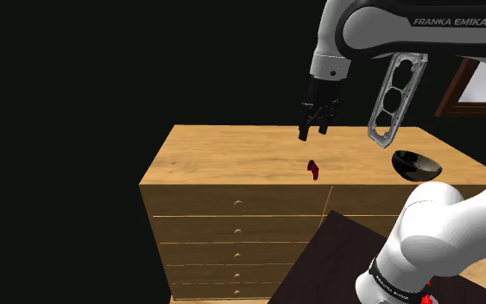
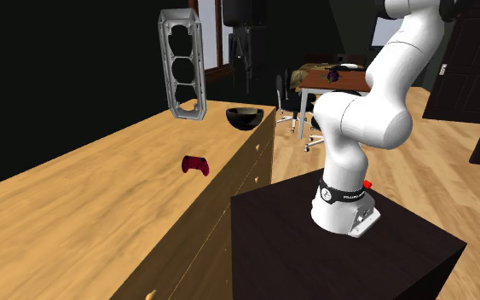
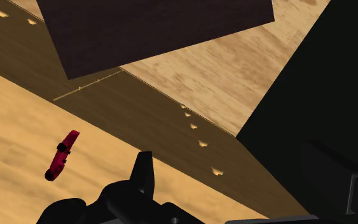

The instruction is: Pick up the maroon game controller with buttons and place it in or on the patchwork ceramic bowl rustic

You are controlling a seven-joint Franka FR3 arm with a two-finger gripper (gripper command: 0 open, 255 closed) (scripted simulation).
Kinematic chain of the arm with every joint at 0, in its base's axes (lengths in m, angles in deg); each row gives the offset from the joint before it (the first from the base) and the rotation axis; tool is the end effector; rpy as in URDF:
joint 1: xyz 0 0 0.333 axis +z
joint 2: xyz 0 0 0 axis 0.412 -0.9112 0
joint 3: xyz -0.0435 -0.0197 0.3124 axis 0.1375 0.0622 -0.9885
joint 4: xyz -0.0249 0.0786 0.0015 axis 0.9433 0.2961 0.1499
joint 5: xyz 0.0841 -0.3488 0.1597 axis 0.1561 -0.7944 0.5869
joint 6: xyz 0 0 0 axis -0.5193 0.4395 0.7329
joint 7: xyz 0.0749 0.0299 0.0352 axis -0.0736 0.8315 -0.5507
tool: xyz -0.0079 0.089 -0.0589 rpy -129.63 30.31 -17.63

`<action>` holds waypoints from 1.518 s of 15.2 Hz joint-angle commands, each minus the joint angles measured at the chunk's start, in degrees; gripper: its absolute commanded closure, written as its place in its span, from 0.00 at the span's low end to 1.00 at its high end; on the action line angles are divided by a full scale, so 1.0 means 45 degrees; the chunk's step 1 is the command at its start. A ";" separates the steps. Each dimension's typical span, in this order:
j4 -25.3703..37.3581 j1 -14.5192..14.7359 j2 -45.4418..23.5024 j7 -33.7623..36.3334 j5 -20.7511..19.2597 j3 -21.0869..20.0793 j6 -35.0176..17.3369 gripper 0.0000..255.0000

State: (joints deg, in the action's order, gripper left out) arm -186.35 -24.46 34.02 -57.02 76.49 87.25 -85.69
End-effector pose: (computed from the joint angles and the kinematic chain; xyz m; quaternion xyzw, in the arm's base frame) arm 0.3193 -0.0280 0.5889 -0.9941 0.1038 0.0007 0.0325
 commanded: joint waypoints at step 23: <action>-0.2220 -0.2598 -0.5394 -0.0493 -0.1125 0.3621 -0.7633 0.00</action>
State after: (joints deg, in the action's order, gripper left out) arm -196.85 -35.84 11.81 -58.92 71.17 102.67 -118.40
